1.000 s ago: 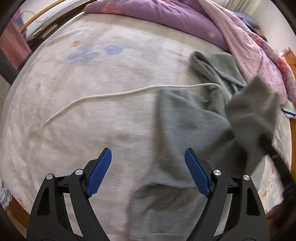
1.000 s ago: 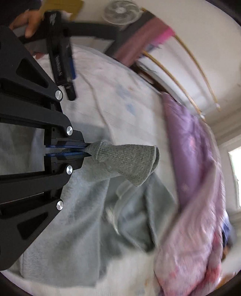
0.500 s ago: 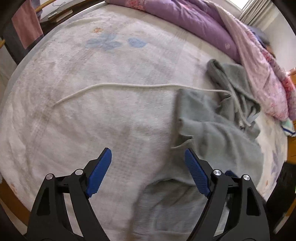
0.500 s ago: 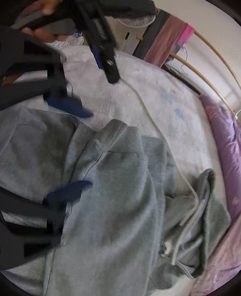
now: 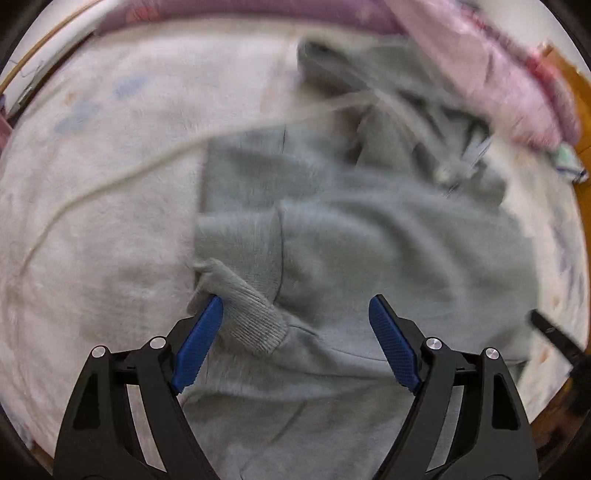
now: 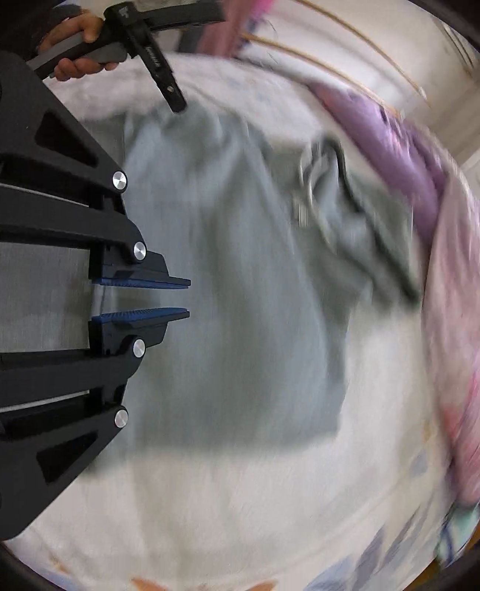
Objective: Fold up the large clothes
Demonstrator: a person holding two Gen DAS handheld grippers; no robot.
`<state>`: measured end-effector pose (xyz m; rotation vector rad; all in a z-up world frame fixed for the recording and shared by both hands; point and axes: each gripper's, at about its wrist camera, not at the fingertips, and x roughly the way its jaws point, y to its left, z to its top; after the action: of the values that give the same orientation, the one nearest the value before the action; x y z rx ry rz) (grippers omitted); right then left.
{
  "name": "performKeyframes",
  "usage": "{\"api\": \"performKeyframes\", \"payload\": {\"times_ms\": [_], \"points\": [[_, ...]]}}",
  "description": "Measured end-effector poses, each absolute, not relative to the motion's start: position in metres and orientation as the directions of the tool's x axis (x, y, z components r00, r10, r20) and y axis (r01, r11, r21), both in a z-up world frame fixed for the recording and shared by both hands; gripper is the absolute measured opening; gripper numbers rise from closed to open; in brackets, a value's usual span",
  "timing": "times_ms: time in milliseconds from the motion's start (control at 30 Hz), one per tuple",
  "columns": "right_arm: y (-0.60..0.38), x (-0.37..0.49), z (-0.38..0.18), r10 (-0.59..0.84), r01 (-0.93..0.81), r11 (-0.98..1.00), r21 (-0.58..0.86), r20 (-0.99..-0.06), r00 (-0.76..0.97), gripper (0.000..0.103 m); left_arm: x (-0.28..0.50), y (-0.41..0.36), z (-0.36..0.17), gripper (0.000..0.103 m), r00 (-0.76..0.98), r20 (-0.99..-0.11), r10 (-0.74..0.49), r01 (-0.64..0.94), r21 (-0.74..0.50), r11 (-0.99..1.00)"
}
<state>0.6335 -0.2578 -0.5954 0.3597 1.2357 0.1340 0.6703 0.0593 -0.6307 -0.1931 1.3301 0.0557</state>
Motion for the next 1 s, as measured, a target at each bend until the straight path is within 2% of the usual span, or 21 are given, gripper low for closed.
{"api": "performKeyframes", "payload": {"times_ms": [33,67,100,133,267,367,433,500,733,1000], "points": [[-0.267,0.633,-0.604,0.276,0.115,0.939,0.325,-0.909,0.312,0.010,0.674,0.063,-0.650,0.082,0.192,-0.981,-0.037,-0.169,-0.071,0.983],[-0.278,0.634,-0.622,0.261,0.142,0.943,0.302,-0.932,0.252,0.009,0.676,0.068,-0.662,0.087,0.172,-0.985,-0.019,-0.182,-0.051,0.982],[-0.284,0.632,-0.633,0.246,0.158,0.946,0.284,-0.943,0.225,0.006,0.676,0.074,-0.671,0.090,0.164,-0.986,-0.037,-0.196,-0.070,0.978],[-0.290,0.629,-0.644,0.266,0.161,0.939,0.303,-0.940,0.215,0.006,0.676,0.079,-0.675,0.091,0.175,-0.982,-0.065,-0.213,-0.102,0.972],[-0.289,0.629,-0.645,0.282,0.128,0.941,0.315,-0.934,0.220,0.007,0.675,0.074,-0.665,0.092,0.194,-0.980,-0.039,-0.192,-0.077,0.978],[-0.294,0.622,-0.630,0.300,0.150,0.928,0.341,-0.922,0.245,0.018,0.657,0.085,-0.645,0.092,0.240,-0.968,-0.071,-0.235,-0.130,0.963],[-0.302,0.608,-0.616,0.311,0.157,0.919,0.362,-0.909,0.276,0.035,0.637,0.094,-0.635,0.092,0.260,-0.963,-0.070,-0.264,-0.141,0.954],[-0.312,0.591,-0.606,0.321,0.164,0.911,0.378,-0.900,0.294,0.040,0.617,0.103,-0.631,0.092,0.252,-0.966,-0.056,-0.284,-0.129,0.950],[-0.338,0.551,-0.598,0.300,0.166,0.922,0.351,-0.916,0.267,0.041,0.569,0.124,-0.629,0.092,0.211,-0.976,-0.056,-0.358,-0.131,0.925],[-0.330,0.613,-0.562,0.316,0.099,0.920,0.378,-0.869,0.381,0.042,0.633,0.098,-0.589,0.092,0.318,-0.945,-0.077,-0.266,-0.167,0.949]]}}
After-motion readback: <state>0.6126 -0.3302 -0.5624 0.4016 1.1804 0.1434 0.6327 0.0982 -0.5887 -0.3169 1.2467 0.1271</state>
